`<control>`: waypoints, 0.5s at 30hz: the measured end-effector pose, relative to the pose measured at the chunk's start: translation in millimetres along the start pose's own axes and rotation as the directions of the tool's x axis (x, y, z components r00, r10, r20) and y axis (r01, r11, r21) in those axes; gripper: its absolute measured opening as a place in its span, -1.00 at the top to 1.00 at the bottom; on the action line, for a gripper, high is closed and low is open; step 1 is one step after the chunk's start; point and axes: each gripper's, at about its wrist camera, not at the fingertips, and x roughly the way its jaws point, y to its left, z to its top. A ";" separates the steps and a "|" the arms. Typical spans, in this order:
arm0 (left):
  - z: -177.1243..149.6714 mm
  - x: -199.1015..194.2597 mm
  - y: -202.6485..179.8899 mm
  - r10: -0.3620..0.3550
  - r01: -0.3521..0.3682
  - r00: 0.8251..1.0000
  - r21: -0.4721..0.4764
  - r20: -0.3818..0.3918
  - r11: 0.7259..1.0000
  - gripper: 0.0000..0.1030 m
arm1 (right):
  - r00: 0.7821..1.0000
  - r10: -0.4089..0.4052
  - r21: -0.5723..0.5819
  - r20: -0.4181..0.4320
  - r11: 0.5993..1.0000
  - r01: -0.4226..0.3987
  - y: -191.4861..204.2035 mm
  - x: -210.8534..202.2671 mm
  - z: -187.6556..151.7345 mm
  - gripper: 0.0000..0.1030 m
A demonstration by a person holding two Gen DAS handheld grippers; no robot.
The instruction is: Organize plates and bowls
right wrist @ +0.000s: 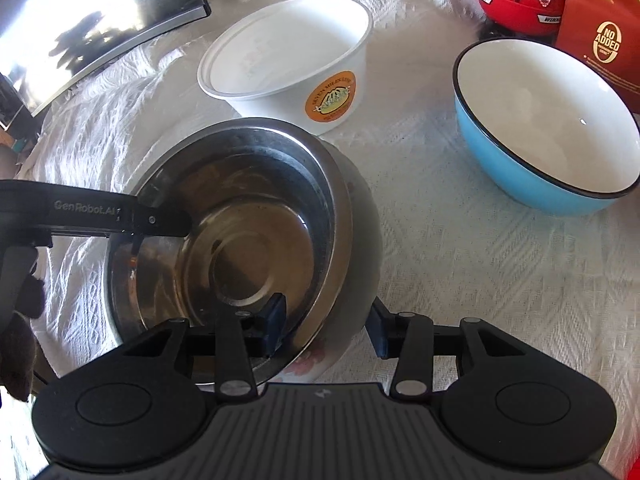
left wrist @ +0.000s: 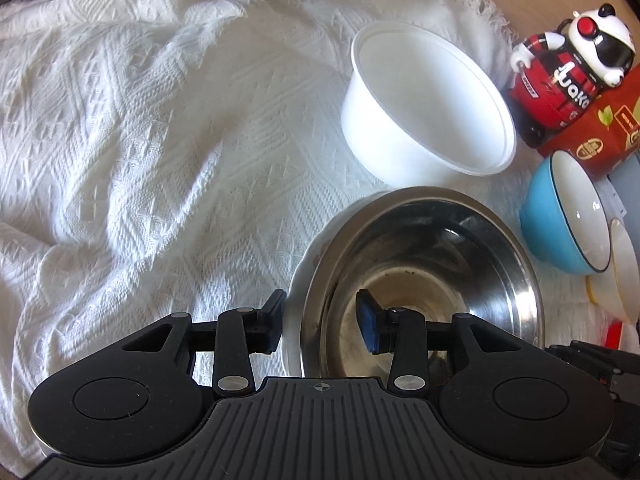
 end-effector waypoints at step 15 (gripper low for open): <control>9.9 -88.4 -27.8 0.022 -0.004 0.967 -0.067 0.255 0.998 0.21 | 0.970 -0.052 -0.117 0.236 0.990 0.082 -35.2 -82.0 5.5 0.13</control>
